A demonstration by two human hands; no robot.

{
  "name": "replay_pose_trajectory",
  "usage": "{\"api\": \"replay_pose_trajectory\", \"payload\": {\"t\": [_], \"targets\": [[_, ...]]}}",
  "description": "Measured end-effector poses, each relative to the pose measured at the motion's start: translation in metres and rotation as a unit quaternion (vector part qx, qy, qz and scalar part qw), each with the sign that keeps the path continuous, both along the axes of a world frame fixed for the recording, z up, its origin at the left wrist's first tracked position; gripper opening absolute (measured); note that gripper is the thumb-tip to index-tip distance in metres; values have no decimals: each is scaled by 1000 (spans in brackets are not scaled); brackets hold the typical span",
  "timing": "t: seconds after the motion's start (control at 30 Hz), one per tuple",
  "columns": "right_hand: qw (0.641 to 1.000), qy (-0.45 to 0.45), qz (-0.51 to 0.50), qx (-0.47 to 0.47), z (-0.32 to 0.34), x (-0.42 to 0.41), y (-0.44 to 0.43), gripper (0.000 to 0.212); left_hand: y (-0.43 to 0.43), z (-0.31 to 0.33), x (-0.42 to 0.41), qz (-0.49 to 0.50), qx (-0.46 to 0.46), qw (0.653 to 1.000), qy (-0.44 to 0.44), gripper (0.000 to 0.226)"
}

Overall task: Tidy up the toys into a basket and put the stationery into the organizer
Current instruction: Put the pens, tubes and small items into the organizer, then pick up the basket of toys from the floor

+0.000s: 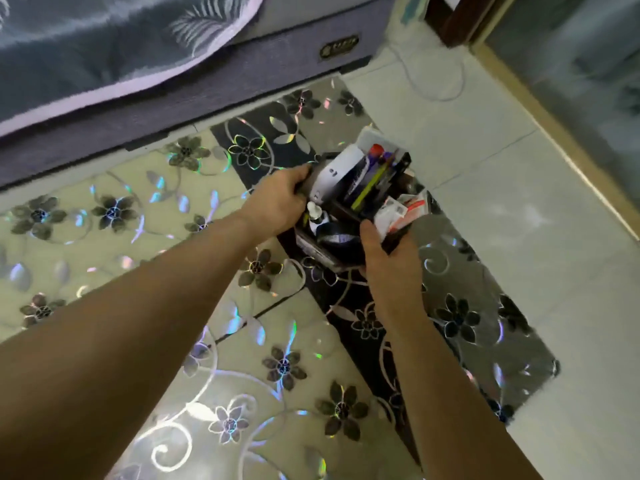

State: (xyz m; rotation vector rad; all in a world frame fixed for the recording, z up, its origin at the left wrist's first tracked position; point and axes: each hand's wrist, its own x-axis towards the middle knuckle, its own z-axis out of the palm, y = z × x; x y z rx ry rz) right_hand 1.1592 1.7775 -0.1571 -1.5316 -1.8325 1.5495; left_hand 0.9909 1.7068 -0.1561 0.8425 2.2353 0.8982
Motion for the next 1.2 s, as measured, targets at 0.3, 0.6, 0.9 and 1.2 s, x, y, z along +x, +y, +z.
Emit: {"api": "replay_pose_trajectory", "payload": {"t": [0.3,0.6,0.9,1.2], "targets": [[995,-88,37,36,-22,-38,29,67,34,-23,-33,35,-30,998,-35,40],[998,-44,20,28,-13,-24,-4,50,-15,-42,-1,158,60,981,-100,49],[981,-81,177,-21,12,-5,-178,68,-198,-8,92,189,81,978,-43,45],[947,-82,307,-55,62,10,-411,68,-452,44,143,282,52,958,16,40]]}}
